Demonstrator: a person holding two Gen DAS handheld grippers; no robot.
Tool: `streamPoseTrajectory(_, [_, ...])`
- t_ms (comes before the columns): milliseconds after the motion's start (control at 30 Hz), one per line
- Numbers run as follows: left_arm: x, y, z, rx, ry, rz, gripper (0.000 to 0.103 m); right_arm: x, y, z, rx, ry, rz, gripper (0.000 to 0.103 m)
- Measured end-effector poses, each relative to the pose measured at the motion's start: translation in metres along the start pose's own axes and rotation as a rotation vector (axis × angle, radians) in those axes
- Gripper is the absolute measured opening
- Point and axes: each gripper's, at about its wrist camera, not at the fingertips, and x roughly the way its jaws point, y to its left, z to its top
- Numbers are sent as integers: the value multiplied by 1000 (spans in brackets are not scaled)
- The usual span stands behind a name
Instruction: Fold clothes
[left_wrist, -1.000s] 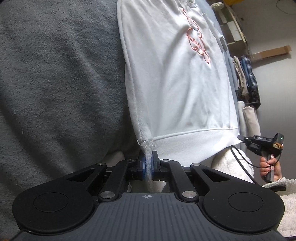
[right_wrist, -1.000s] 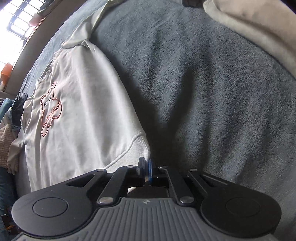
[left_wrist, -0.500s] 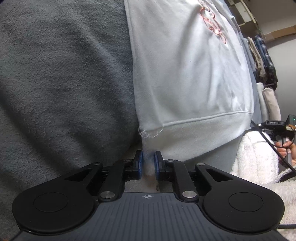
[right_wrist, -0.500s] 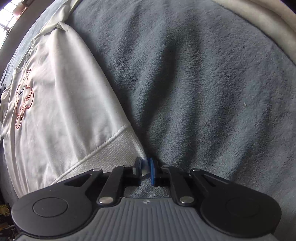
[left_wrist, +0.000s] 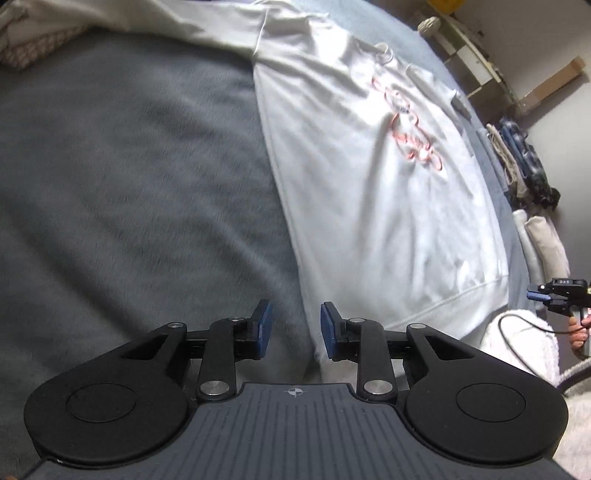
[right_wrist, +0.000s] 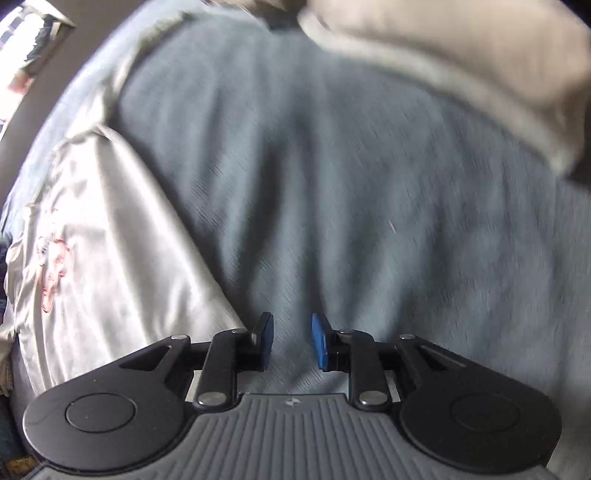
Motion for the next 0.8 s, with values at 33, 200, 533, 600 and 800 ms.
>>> streamPoseTrajectory(33, [5, -4, 9, 4, -25, -8, 34, -5, 14, 4, -47, -36, 12, 25])
streamPoseTrajectory(200, [43, -34, 39, -21, -154, -13, 35, -10, 93, 20, -275, -184, 51, 25])
streamPoseTrajectory(533, [86, -45, 56, 31, -227, -6, 35, 69, 253, 22, -570, -177, 177, 25])
streamPoseTrajectory(600, [78, -27, 60, -5, -270, -6, 35, 87, 269, 23, -578, -150, 204, 25])
streamPoseTrajectory(800, [47, 33, 76, -138, -417, 1, 36, 147, 285, 29, -510, -123, 227, 24])
